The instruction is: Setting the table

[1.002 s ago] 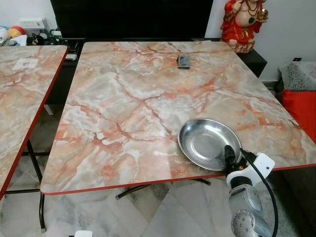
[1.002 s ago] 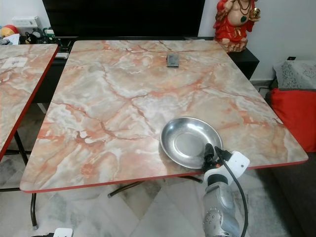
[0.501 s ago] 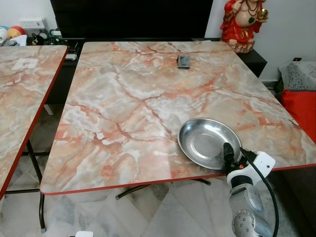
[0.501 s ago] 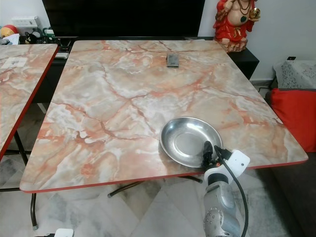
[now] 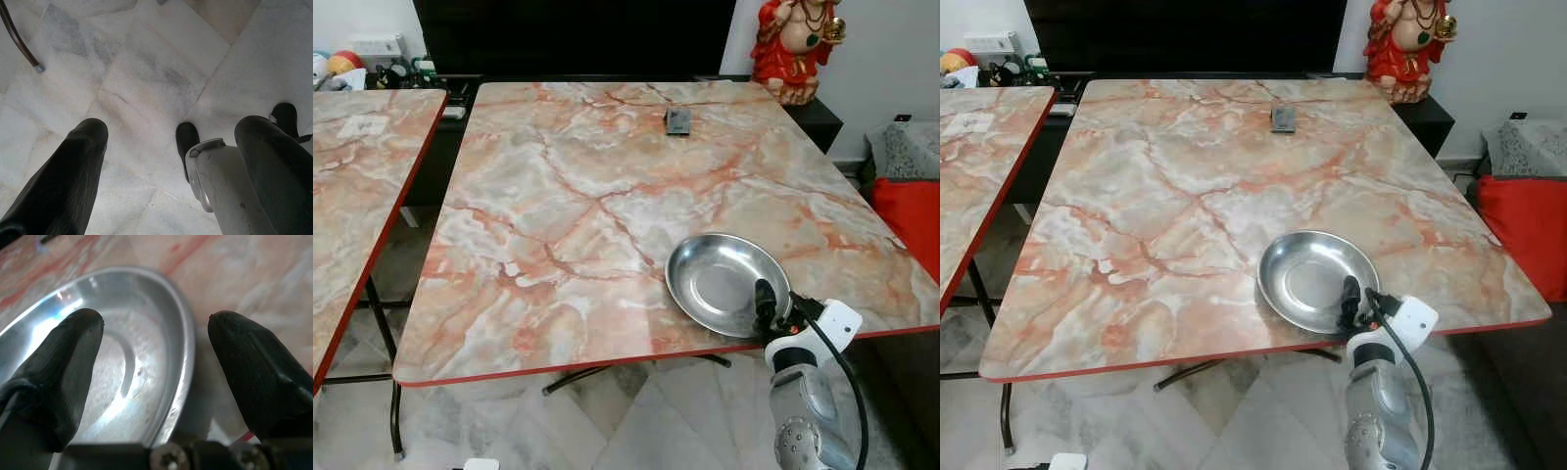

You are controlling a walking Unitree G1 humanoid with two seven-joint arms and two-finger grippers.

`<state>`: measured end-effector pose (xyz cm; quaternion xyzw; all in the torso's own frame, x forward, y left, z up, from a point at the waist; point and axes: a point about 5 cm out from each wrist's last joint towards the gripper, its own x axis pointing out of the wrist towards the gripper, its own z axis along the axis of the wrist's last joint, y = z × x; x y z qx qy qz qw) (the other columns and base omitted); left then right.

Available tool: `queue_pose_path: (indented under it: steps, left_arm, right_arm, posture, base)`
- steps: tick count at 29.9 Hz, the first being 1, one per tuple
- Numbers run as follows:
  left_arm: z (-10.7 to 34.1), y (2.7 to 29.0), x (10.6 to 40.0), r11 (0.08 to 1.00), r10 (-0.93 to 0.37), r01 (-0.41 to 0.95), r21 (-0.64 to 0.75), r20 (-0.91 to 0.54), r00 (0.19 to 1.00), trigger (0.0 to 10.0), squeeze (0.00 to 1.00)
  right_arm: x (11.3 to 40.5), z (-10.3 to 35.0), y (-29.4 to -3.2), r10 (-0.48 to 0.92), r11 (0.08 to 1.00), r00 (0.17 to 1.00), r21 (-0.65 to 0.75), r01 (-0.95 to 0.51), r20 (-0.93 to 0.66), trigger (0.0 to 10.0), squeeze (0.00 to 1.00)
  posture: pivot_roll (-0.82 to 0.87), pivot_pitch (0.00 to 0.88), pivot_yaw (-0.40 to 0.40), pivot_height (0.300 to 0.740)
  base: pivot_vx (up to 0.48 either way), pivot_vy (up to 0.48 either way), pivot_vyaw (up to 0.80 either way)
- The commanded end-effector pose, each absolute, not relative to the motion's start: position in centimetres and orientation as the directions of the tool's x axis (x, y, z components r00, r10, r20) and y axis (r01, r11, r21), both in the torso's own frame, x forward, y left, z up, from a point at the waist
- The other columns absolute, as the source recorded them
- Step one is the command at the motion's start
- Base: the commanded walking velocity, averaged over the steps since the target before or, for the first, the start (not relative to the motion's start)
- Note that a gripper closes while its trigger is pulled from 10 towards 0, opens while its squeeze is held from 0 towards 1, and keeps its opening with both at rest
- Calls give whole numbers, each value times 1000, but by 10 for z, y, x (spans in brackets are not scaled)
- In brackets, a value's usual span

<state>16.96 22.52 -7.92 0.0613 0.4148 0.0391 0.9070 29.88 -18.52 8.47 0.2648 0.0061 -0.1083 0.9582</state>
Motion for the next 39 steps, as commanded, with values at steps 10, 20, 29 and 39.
queue_pose_path:
  steps: [10, 20, 29, 39]
  left_arm:
    - [-85, 221, 161, 990, 106, 9, 143, -776, 622, 10000, 0]
    - [-84, 222, 160, 990, 114, -9, 139, -773, 624, 10000, 0]
    - [-83, 227, 162, 990, 129, -31, 140, -771, 623, 10000, 0]
    - [-77, 229, 175, 990, 118, -17, 141, -751, 649, 10000, 0]
  right_arm:
    - [289, 106, -191, -226, 889, 971, 424, 175, 73, 10000, 0]
    - [293, 135, -187, -140, 966, 966, 244, 86, 217, 10000, 0]
    - [299, 137, -181, -46, 989, 972, 148, 11, 231, 10000, 0]
    - [293, 119, -181, -166, 971, 970, 201, 129, 178, 10000, 0]
  posture:
    - [6, 125, -71, 740]
    - [-22, 112, -57, 740]
    - [-23, 50, -46, 740]
    - [-20, 0, -11, 740]
  base:
    - [0, 0, 0]
    - [0, 0, 0]
    - [0, 0, 0]
    - [0, 0, 0]
